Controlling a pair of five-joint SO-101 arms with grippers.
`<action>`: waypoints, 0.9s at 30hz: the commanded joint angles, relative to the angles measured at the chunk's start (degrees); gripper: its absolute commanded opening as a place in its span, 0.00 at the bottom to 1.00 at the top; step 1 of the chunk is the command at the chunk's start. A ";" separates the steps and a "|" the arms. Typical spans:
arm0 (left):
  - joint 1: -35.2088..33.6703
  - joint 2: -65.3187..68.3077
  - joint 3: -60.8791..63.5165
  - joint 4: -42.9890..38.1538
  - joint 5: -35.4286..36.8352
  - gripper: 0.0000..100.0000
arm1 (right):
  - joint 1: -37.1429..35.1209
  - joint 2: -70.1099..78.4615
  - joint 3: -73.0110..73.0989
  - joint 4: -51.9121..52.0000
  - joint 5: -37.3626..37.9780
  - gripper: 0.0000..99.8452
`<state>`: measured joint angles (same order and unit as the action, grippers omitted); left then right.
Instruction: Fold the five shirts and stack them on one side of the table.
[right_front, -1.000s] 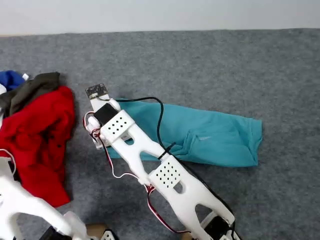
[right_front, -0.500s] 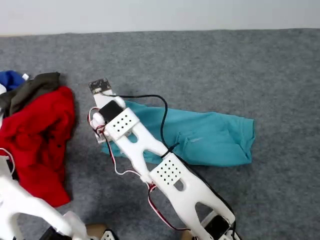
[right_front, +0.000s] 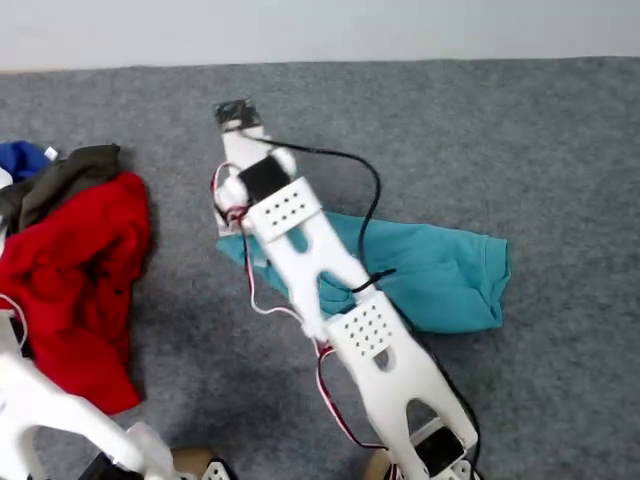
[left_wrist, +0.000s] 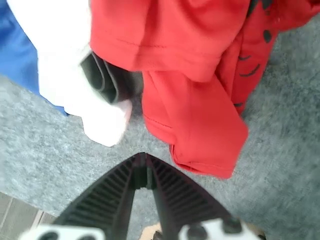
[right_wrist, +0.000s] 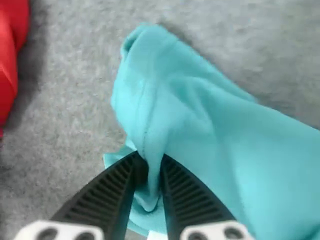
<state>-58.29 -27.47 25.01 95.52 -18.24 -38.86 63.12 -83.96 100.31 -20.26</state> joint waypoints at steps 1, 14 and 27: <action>0.44 -1.76 -5.41 1.05 -0.35 0.00 | 2.68 -11.47 6.24 2.42 0.53 0.01; 10.81 -1.76 -12.09 5.01 0.00 0.00 | 13.05 -45.41 56.26 2.24 0.53 0.01; 10.81 -1.85 -11.82 5.10 0.00 0.00 | 32.13 -55.16 78.95 1.63 0.53 0.01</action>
<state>-47.65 -27.47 15.43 98.77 -18.24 -10.81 11.69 -5.98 100.31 -20.26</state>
